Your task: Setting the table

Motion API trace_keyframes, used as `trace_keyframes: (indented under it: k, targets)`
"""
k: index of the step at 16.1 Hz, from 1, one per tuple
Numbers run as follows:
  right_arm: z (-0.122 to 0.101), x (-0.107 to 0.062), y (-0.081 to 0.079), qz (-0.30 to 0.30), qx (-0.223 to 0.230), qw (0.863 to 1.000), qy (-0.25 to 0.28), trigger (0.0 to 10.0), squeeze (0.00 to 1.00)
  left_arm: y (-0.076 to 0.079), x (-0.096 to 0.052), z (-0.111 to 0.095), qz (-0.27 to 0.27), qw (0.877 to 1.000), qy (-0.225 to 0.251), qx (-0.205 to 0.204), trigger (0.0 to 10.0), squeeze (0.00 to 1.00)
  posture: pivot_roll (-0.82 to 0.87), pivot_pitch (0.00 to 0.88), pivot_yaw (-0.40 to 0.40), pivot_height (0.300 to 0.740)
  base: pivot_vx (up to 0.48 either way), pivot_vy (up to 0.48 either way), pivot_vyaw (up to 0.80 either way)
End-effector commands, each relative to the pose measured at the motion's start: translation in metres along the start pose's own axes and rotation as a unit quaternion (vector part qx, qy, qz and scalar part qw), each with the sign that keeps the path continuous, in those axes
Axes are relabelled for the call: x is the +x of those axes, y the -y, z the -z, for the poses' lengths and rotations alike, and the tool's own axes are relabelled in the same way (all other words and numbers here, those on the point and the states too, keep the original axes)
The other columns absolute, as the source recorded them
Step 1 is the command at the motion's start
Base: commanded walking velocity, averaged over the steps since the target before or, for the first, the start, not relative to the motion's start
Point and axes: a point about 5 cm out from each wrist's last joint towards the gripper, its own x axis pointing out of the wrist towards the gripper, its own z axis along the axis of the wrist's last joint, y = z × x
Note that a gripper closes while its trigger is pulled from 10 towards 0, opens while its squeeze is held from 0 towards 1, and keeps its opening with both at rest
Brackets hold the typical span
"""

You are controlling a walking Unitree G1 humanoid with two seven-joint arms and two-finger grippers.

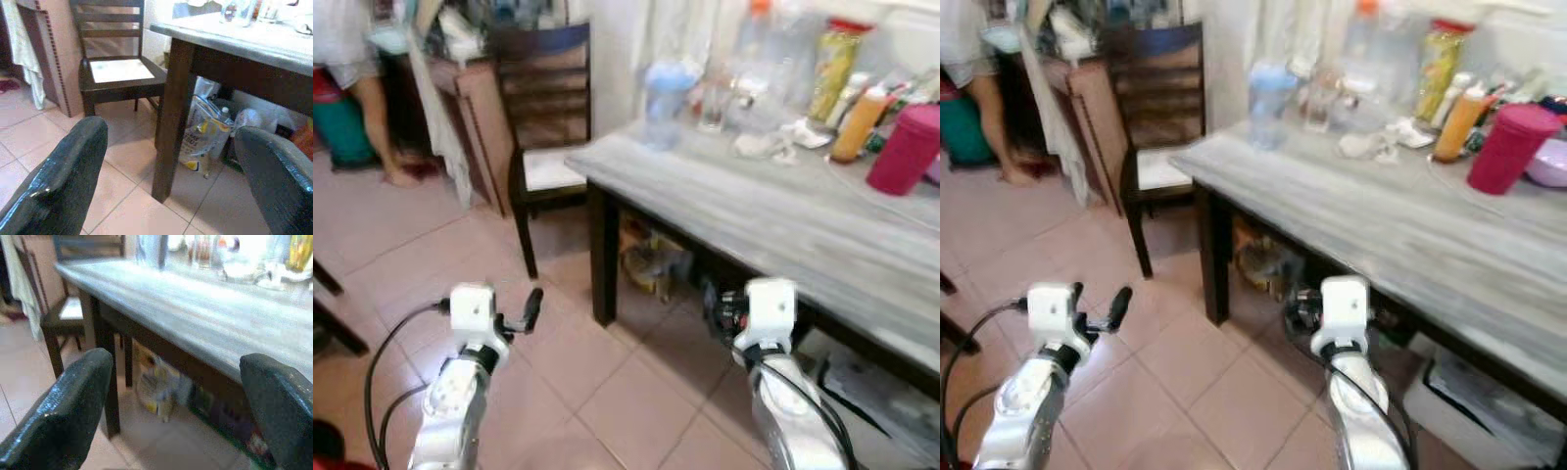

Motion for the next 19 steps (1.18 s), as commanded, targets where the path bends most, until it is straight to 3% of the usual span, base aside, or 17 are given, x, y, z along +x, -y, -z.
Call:
trace_keyframes:
  k: [1,4,6,9,12,13,16,19]
  targets:
    - [-0.002,-0.001,0.014,0.019,-0.012,1.000,0.000,10.0,0.00,0.014,0.008,-0.008,0.026,1.000,0.014,-0.003,10.0,0.00,-0.24,0.033,0.017,0.740,0.300,0.000,-0.71]
    - [-0.007,-0.002,0.016,0.023,-0.012,1.000,0.007,10.0,0.00,0.011,0.005,-0.003,0.000,1.000,-0.003,0.014,10.0,0.00,-0.24,0.030,0.015,0.740,0.000,0.000,-0.23]
    - [-0.017,-0.004,0.020,0.047,-0.047,0.997,0.024,10.0,0.00,0.004,0.001,-0.002,-0.024,0.999,-0.009,0.027,10.0,0.00,-0.24,0.028,0.017,0.740,0.000,0.000,0.00]
    - [-0.020,-0.012,0.026,0.057,-0.008,0.998,0.034,10.0,0.00,0.003,-0.009,-0.009,-0.033,0.999,0.007,0.041,10.0,0.00,-0.24,0.031,0.025,0.740,0.000,0.000,0.00]
    - [-0.013,-0.022,0.035,0.085,-0.013,0.996,0.022,10.0,0.00,0.002,-0.020,-0.008,-0.038,0.998,0.005,0.046,10.0,0.00,-0.23,0.036,0.027,0.740,0.000,0.000,0.00]
    - [-0.012,-0.025,0.032,0.071,0.004,0.997,0.019,10.0,0.00,0.001,-0.023,-0.007,-0.039,0.998,0.002,0.048,10.0,0.00,-0.23,0.036,0.027,0.740,0.000,0.000,0.00]
    - [-0.008,-0.021,0.025,0.057,0.016,0.998,0.003,10.0,0.00,0.001,-0.021,-0.007,-0.048,0.998,-0.008,0.047,10.0,0.00,-0.22,0.038,0.029,0.740,0.000,0.000,-0.15]
    - [-0.009,-0.018,0.026,0.057,0.017,0.998,0.004,10.0,0.00,0.003,-0.020,-0.006,-0.048,0.998,-0.014,0.049,10.0,0.00,-0.22,0.037,0.029,0.740,0.000,0.000,-0.79]
